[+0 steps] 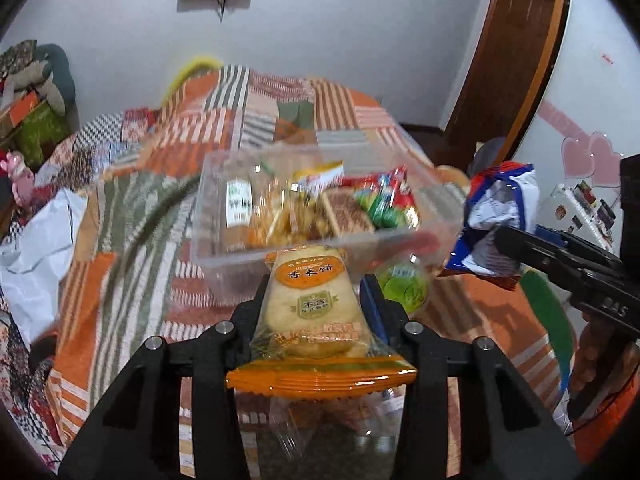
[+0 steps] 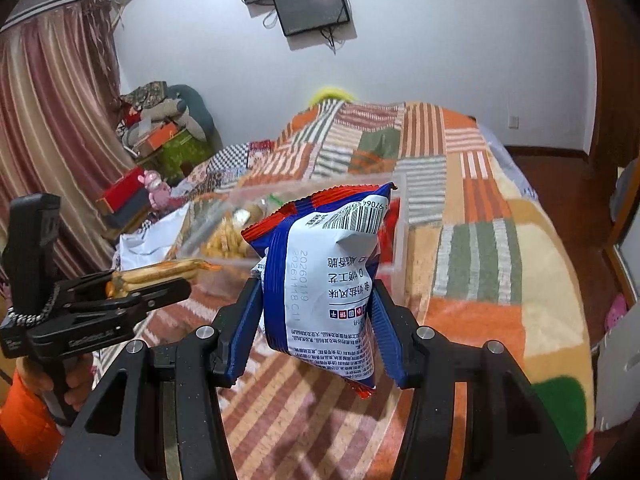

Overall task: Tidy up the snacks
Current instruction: 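Carry the cake pack with the left tool while the right tool carries the chip bag into the box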

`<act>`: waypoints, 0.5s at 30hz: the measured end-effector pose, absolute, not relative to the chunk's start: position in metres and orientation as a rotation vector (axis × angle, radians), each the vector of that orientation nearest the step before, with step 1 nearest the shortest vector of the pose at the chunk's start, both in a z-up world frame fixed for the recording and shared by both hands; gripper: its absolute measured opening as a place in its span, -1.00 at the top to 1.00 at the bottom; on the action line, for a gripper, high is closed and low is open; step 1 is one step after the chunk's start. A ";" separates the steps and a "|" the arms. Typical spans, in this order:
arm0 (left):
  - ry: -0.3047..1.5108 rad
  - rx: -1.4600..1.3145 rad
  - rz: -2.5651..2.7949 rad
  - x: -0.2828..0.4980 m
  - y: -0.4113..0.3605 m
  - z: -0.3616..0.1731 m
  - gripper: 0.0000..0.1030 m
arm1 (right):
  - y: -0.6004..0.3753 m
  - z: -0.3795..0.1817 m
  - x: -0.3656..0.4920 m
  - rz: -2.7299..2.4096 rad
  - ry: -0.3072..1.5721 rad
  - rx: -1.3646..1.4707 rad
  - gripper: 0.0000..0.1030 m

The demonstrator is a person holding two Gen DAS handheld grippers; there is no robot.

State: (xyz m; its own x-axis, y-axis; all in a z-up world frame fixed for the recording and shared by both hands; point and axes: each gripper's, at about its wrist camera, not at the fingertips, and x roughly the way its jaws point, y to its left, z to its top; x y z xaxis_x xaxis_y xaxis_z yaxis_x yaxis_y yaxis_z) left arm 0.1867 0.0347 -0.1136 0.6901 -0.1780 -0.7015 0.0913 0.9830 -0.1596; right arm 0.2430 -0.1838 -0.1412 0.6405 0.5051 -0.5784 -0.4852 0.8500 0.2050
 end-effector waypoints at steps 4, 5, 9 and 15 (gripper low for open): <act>0.742 -0.125 -0.152 0.190 0.038 -0.094 0.18 | -0.179 -0.129 0.251 0.570 0.630 0.031 0.04; 0.732 -0.125 -0.151 0.192 0.039 -0.090 0.18 | -0.177 -0.126 0.254 0.570 0.617 0.028 0.04; 0.690 -0.127 -0.141 0.203 0.043 -0.075 0.18 | -0.170 -0.116 0.265 0.571 0.582 0.019 0.04; 0.664 -0.140 -0.115 0.229 0.052 -0.067 0.18 | -0.163 -0.109 0.282 0.565 0.558 0.022 0.04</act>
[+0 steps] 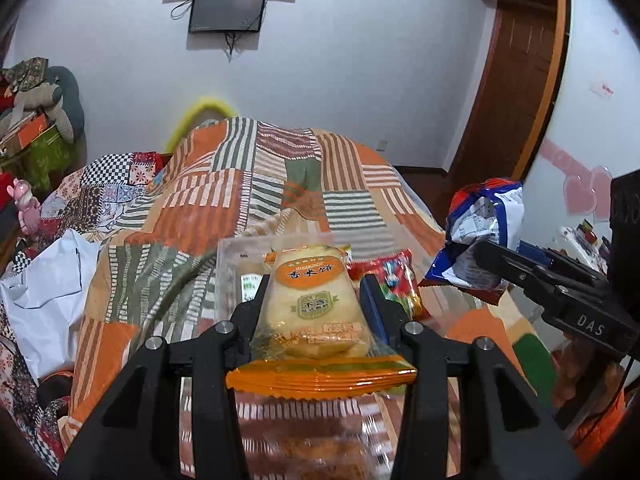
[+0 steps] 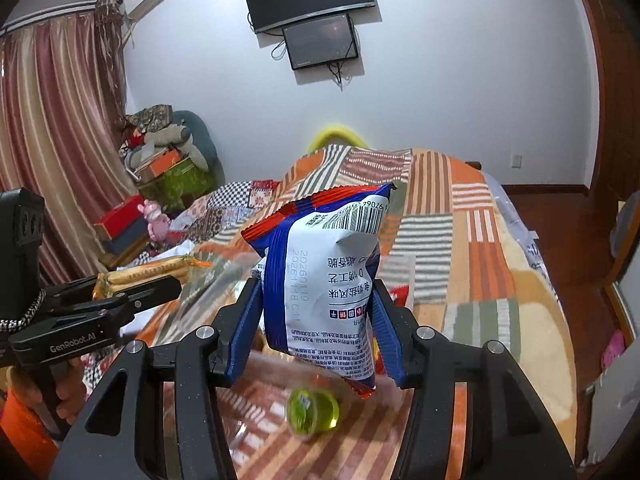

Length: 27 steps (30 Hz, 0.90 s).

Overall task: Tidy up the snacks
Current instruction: 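Carry the cake pack with the left tool while the right tool carries the chip bag into the box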

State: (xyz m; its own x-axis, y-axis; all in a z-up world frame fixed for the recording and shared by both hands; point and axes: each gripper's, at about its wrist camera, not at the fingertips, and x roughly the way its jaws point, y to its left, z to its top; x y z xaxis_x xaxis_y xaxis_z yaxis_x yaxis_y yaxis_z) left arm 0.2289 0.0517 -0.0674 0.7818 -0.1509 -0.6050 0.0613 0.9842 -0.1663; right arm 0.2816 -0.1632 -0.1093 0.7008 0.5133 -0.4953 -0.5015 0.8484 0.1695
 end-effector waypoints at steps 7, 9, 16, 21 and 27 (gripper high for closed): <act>0.678 -0.162 -0.093 0.258 0.062 -0.073 0.18 | -0.152 -0.111 0.302 0.562 0.569 0.024 0.04; 0.680 -0.158 -0.089 0.266 0.061 -0.075 0.18 | -0.147 -0.113 0.307 0.562 0.576 0.015 0.04; 0.710 -0.176 -0.085 0.292 0.059 -0.089 0.18 | -0.128 -0.128 0.326 0.572 0.623 -0.009 0.04; 0.744 -0.174 -0.075 0.311 0.058 -0.104 0.18 | -0.118 -0.141 0.342 0.563 0.666 -0.022 0.04; 0.788 -0.186 -0.077 0.327 0.062 -0.121 0.18 | -0.112 -0.157 0.359 0.552 0.730 -0.008 0.04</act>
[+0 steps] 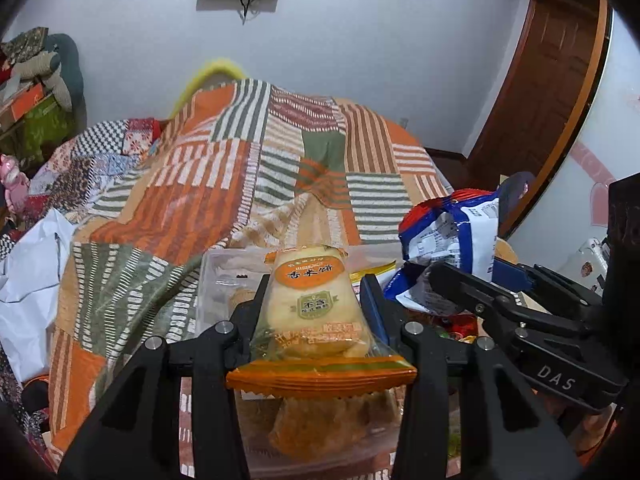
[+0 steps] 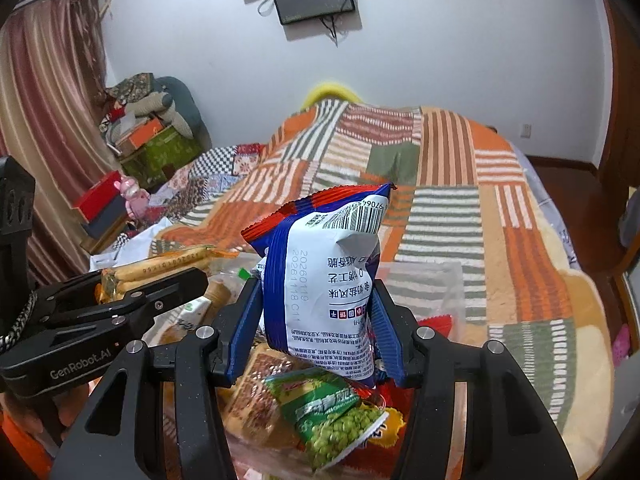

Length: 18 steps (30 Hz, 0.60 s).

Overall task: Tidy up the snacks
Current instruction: 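Carry the cake pack with the left tool while the right tool carries the chip bag into the box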

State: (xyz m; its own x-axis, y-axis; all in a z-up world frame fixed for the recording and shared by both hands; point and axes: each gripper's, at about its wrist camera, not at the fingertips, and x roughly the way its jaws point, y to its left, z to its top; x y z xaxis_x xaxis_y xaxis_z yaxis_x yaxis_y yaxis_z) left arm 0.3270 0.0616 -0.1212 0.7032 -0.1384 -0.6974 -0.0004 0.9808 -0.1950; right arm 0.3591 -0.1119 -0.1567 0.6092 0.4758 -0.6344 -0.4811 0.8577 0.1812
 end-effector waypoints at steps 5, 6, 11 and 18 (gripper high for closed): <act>0.815 -0.180 -0.075 0.336 0.063 -0.132 0.18 | -0.108 -0.166 0.363 0.549 0.758 -0.020 0.04; 0.821 -0.182 -0.075 0.338 0.063 -0.134 0.18 | -0.107 -0.167 0.363 0.549 0.763 -0.020 0.04; 0.838 -0.195 -0.071 0.341 0.063 -0.142 0.18 | -0.105 -0.173 0.364 0.545 0.785 -0.039 0.03; 0.836 -0.188 -0.037 0.337 0.066 -0.142 -0.24 | -0.106 -0.171 0.362 0.529 0.786 -0.072 0.02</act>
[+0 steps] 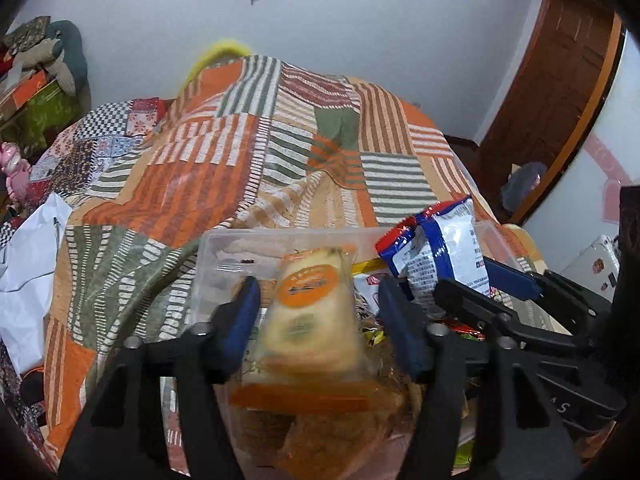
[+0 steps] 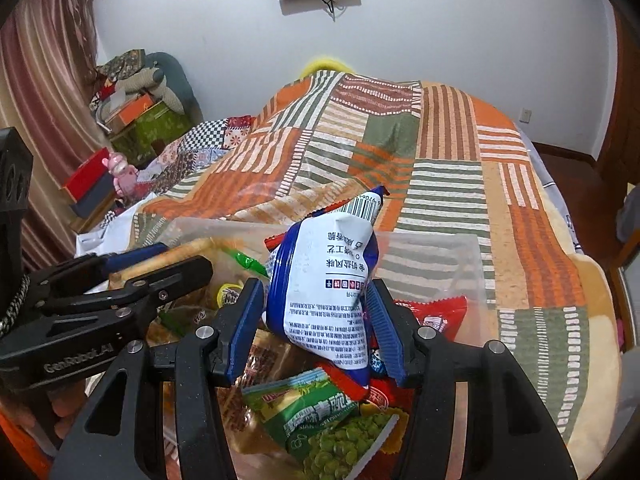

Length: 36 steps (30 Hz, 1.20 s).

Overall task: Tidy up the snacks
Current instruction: 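Carry the cake pack with the left tool while the right tool carries the chip bag into the box, then grasp the clear bag of orange snacks with the left tool while the right tool grasps the green jelly cup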

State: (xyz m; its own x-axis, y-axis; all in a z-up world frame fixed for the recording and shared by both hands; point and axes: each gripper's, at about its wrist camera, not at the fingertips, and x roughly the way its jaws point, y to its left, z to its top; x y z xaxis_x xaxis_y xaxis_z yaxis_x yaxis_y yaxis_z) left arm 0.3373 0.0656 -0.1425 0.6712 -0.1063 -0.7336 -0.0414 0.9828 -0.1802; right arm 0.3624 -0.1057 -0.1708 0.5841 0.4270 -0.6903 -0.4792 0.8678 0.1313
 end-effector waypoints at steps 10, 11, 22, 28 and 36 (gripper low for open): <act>0.790 -0.164 -0.039 0.307 0.068 -0.117 -0.38 | -0.117 -0.146 0.336 0.539 0.721 -0.108 -0.07; 0.785 -0.161 -0.039 0.303 0.068 -0.115 -0.39 | -0.120 -0.142 0.331 0.543 0.713 -0.105 -0.09; 0.778 -0.122 -0.039 0.246 0.068 -0.102 -0.63 | -0.146 -0.121 0.285 0.566 0.657 -0.098 -0.25; 0.840 -0.087 -0.045 0.208 0.062 -0.116 -0.69 | -0.158 -0.128 0.258 0.582 0.669 -0.083 -0.28; 0.934 -0.088 -0.080 0.176 0.046 -0.146 -0.69 | -0.159 -0.152 0.232 0.596 0.722 -0.107 -0.29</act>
State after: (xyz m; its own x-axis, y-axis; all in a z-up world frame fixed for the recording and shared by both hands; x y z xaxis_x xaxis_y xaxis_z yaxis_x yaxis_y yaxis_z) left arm 0.1756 0.0465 -0.1463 0.5925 -0.1072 -0.7984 0.0309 0.9934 -0.1104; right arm 0.2323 -0.1592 -0.1517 0.5932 0.4762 -0.6491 -0.5477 0.8297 0.1081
